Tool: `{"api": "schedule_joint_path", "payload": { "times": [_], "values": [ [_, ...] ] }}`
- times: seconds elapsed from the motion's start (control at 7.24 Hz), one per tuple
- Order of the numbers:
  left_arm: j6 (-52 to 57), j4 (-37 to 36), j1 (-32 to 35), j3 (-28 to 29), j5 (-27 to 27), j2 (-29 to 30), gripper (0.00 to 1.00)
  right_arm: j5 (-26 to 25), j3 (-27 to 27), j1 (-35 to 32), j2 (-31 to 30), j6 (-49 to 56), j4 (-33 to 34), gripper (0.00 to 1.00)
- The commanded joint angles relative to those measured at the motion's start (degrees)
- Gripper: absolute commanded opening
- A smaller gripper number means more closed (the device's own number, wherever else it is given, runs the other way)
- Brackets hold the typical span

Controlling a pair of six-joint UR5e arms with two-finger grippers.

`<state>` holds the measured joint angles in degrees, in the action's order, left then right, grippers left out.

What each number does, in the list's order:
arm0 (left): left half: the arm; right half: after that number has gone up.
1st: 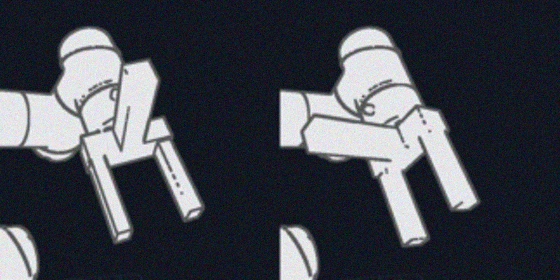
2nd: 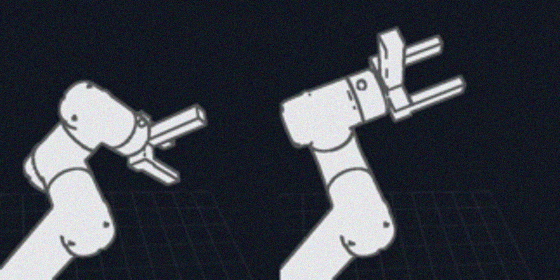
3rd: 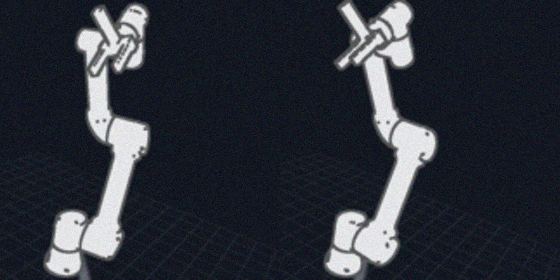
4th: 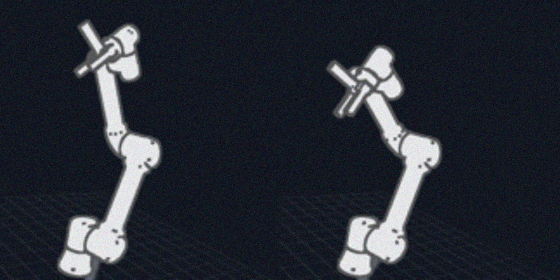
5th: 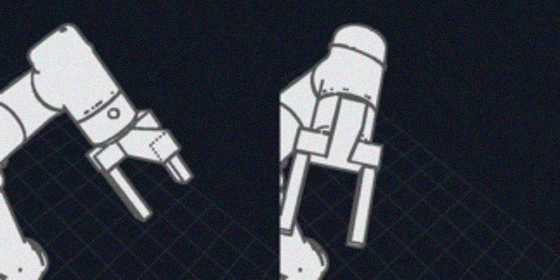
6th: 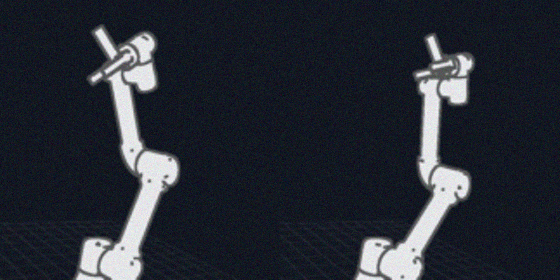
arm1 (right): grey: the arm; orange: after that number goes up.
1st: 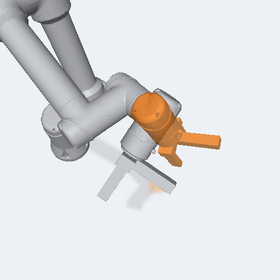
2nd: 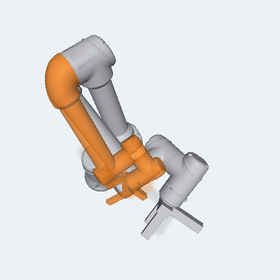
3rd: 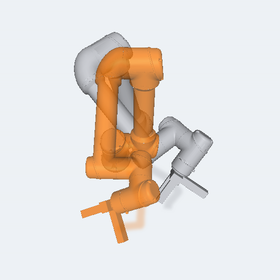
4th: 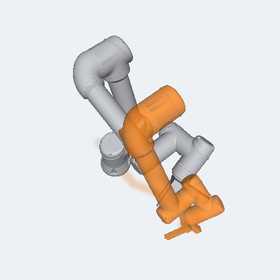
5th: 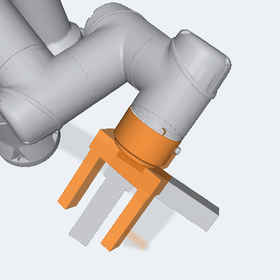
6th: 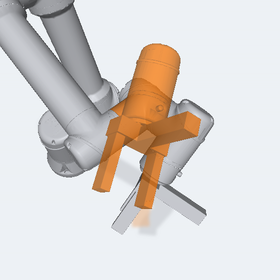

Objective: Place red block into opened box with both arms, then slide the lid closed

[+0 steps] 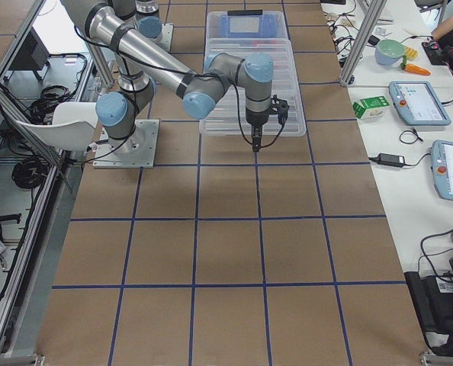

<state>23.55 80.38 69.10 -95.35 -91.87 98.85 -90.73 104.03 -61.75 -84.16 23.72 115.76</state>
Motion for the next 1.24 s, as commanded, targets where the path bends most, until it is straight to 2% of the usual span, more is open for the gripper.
{"api": "schedule_joint_path", "payload": {
  "times": [0.0, 0.28, 0.55, 0.83, 1.11],
  "values": [
    [7.4, -6.6, -3.1, -1.9, 0.1, 5.1, 1.0, 0.3, -2.7, -0.3, -2.3, -0.4, -4.6, 1.0],
    [8.2, -9.6, -3.3, -2.4, 0.1, 9.2, 1.0, 0.5, -10.0, -0.5, -5.5, -0.8, -17.9, 1.0],
    [7.7, -11.8, -3.1, -5.2, 0.2, 11.7, 1.0, 0.3, -15.7, -0.7, -8.6, -1.0, -27.6, 1.0],
    [7.9, -15.0, -2.7, -5.7, 0.7, 15.0, 1.0, 0.4, -16.9, -1.6, -9.2, -1.0, -29.7, 1.0],
    [7.5, -15.0, -2.7, -5.7, 0.8, 16.6, 1.0, 0.5, -18.8, -11.1, -8.2, -11.3, -28.9, 1.0]
  ]
}}
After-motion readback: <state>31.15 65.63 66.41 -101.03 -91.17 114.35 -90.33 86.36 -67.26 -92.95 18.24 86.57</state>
